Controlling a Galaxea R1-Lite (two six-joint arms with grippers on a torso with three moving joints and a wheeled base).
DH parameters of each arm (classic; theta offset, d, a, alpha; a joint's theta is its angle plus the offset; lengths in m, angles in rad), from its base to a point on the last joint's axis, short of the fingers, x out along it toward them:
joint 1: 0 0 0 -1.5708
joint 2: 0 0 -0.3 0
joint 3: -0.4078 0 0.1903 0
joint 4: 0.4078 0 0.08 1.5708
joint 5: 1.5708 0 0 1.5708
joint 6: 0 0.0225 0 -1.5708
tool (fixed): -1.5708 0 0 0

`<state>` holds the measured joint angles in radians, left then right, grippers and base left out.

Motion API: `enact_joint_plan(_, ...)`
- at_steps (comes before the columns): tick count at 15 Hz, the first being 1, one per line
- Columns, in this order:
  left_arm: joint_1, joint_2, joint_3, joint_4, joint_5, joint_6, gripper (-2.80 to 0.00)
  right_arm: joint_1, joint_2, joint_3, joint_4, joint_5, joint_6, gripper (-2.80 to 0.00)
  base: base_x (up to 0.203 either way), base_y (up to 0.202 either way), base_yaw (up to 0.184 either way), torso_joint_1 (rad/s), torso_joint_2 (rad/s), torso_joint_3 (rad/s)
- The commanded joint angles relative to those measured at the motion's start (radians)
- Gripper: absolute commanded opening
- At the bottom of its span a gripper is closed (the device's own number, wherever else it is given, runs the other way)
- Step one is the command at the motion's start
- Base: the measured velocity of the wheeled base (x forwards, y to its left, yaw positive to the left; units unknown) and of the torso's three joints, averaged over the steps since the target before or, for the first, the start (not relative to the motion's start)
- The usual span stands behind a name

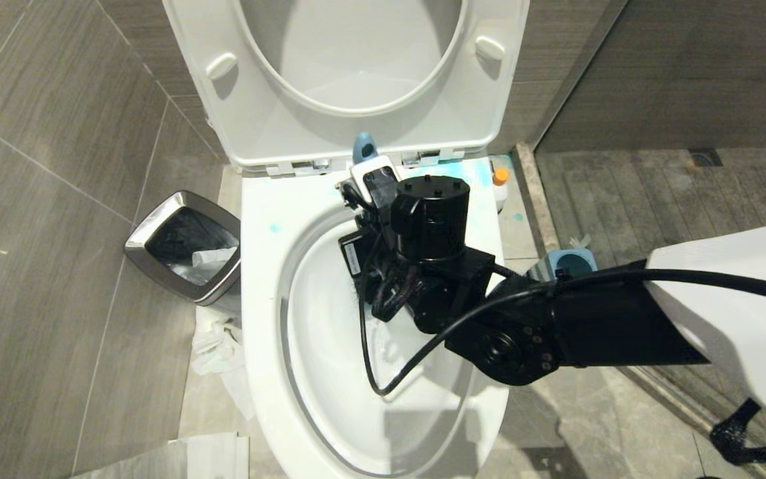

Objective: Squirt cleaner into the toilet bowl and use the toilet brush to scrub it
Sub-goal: Scrub the toilet bowl

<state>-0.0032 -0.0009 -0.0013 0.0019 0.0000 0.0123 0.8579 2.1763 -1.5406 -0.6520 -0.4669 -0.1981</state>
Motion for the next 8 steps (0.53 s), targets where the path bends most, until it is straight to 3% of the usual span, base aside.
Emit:
enact_joint_plan(1,0.000,0.001,0.000,0.000,0.000,0.000,-2.80,-0.007,0.051,-0.006,-0.024,-0.001,-0.001,-2.80,0.000,0.000,0.000,0.000,0.00,0.000)
enact_joint_plan(8,0.000,0.001,0.000,-0.002,0.000,0.000,-2.80,-0.004,-0.042,-0.058,-0.012,-0.001,-0.058,-2.80,0.000,0.000,0.000,0.000,0.00,0.000)
